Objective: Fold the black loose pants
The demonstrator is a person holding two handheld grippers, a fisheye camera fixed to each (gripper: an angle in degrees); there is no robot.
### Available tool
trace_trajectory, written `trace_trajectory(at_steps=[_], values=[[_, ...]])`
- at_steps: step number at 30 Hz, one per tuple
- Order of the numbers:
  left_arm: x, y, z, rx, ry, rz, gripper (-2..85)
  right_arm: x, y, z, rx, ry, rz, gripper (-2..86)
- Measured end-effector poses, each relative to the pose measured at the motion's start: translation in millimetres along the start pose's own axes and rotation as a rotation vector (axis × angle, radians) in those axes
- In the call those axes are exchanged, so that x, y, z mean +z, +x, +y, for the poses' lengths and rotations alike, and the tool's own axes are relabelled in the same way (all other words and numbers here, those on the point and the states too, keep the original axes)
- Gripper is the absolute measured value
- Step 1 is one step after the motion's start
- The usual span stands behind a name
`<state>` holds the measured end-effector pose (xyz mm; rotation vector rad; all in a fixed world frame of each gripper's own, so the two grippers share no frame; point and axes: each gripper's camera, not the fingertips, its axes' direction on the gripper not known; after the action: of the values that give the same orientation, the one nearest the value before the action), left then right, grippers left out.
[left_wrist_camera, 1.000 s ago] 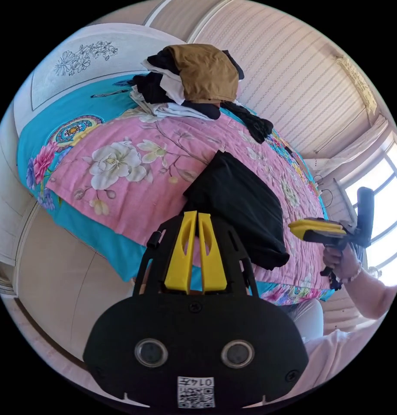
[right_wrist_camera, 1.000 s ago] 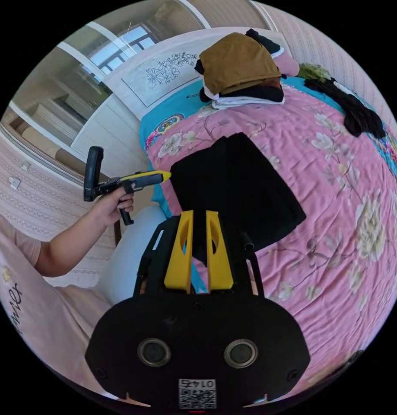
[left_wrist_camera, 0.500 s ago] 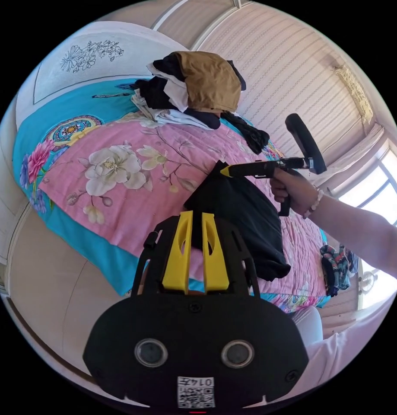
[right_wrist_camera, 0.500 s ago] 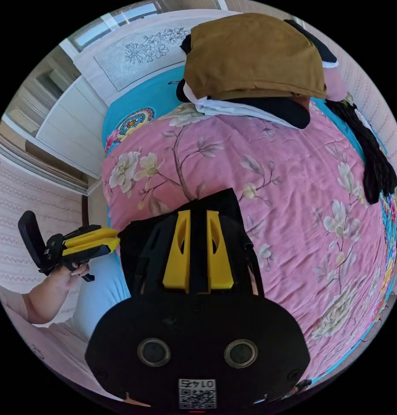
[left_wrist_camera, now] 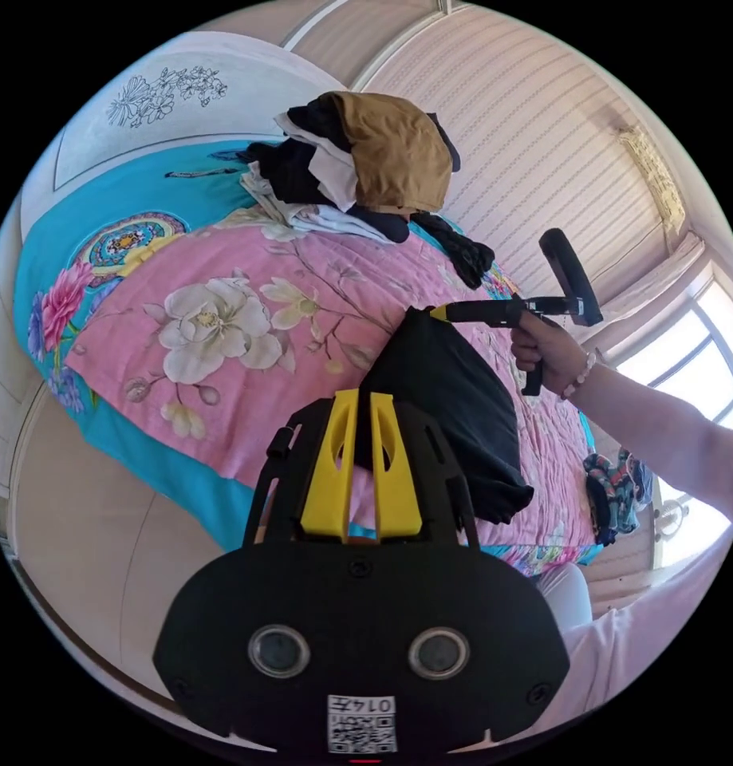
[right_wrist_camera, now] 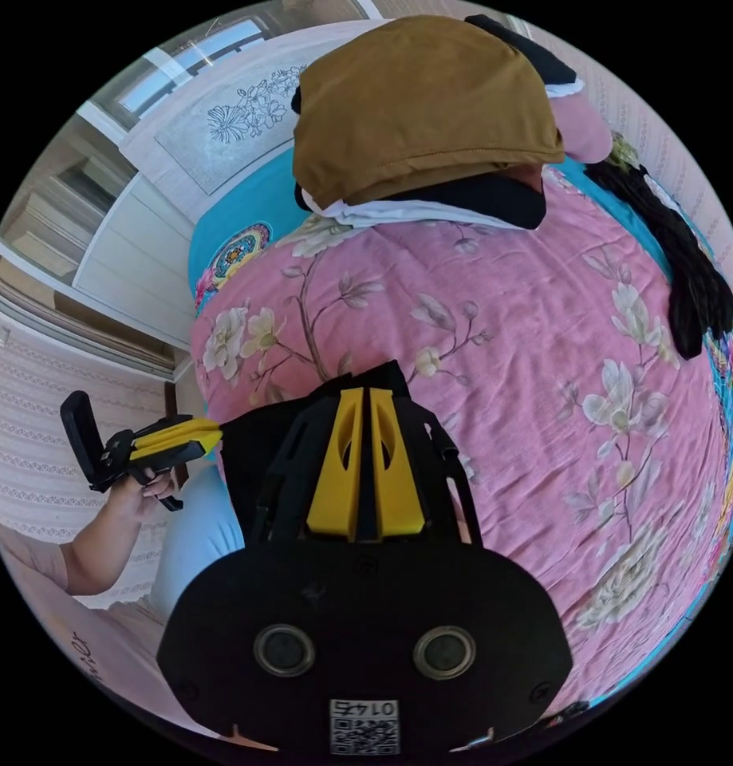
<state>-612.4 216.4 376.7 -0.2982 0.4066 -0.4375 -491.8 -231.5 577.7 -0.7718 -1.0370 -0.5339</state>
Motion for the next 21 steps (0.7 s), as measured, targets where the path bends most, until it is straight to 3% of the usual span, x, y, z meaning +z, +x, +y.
trace_trajectory(at_steps=[3,8,14,17,21], values=[[-12.3,30.1,12.9,0.104,0.015,0.022,3.5,-29.0,7.7,22.3,0.009,0.096,0.008,0.3],[11.8,126.5,45.0,0.388,-0.115,0.218,5.0,-56.2,26.0,101.2,0.081,0.123,0.012,1.7],[67.6,210.0,75.7,0.628,-0.247,0.115,6.0,-39.1,32.2,166.7,0.169,0.015,0.003,2.0],[93.8,217.8,88.2,0.646,-0.363,-0.028,2.3,-30.3,39.6,179.5,0.208,0.005,0.015,0.8],[92.7,216.2,96.2,0.619,-0.365,-0.015,-0.6,-25.5,53.7,187.4,0.264,-0.004,0.011,-0.2]])
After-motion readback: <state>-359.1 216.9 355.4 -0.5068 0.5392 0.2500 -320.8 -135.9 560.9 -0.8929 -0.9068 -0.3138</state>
